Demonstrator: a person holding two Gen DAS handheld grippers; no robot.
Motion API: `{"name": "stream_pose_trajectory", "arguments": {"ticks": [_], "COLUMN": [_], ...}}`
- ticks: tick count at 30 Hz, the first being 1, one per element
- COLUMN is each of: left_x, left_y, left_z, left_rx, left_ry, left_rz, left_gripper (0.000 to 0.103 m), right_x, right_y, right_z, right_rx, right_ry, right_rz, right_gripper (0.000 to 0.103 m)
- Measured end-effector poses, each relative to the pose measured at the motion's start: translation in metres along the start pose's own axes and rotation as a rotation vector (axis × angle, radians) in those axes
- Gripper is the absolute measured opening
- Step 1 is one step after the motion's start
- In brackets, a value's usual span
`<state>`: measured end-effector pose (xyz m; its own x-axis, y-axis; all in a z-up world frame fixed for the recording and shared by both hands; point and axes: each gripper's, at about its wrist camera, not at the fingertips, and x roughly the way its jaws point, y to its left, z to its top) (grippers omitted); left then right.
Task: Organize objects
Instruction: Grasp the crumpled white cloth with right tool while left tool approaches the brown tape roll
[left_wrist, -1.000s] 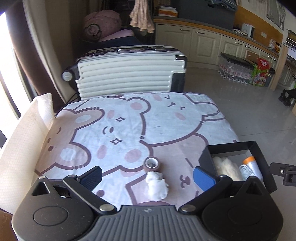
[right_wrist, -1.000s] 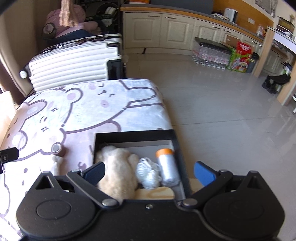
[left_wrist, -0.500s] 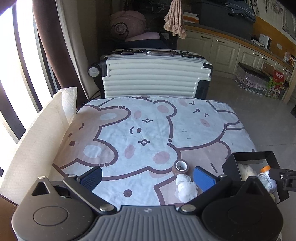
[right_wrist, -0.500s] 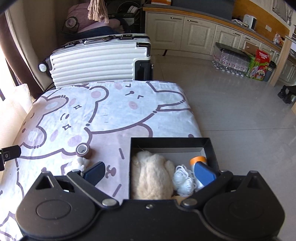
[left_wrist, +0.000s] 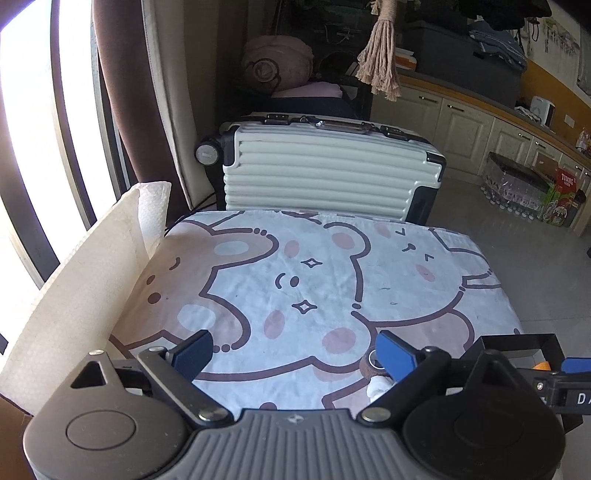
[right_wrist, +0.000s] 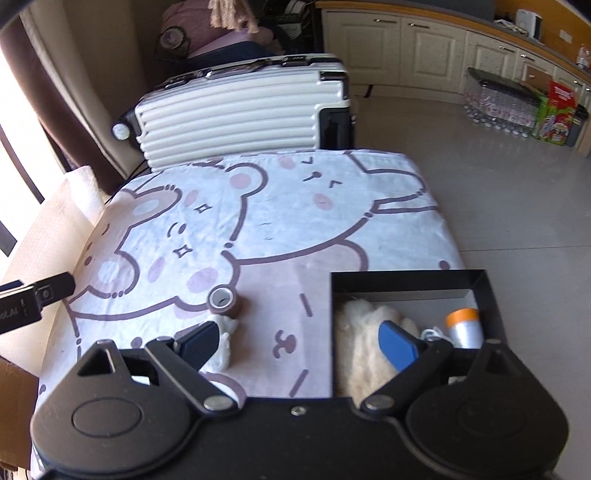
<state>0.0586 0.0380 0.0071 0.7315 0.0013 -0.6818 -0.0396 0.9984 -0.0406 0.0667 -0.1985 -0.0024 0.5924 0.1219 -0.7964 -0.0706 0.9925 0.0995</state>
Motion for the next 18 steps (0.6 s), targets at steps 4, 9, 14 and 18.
{"name": "stream_pose_trajectory", "arguments": {"ticks": [4,9,14,18], "left_x": [0.011,0.027,0.047,0.065], "left_y": [-0.003,-0.002,0.001,0.003], "left_z": [0.001,0.004,0.005,0.005], "left_rx": [0.029,0.018,-0.011,-0.019], "left_ry": [0.013,0.031,0.069,0.113], "left_rz": [-0.026,-0.051,-0.082,-0.093], "left_gripper": [0.086,0.079,0.067,0.057], "right_x": [0.014,0.034,0.057,0.079], "right_y": [0.012,0.016,0.017,0.022], "right_z": [0.002,0.005,0.008,0.009], "right_rx": [-0.024,0.003,0.032,0.037], "right_ry": [0.031,0.077,0.120,0.166], "right_rz": [0.048,0.119,0.148,0.167], "right_gripper": [0.091,0.082,0.075,0.071]}}
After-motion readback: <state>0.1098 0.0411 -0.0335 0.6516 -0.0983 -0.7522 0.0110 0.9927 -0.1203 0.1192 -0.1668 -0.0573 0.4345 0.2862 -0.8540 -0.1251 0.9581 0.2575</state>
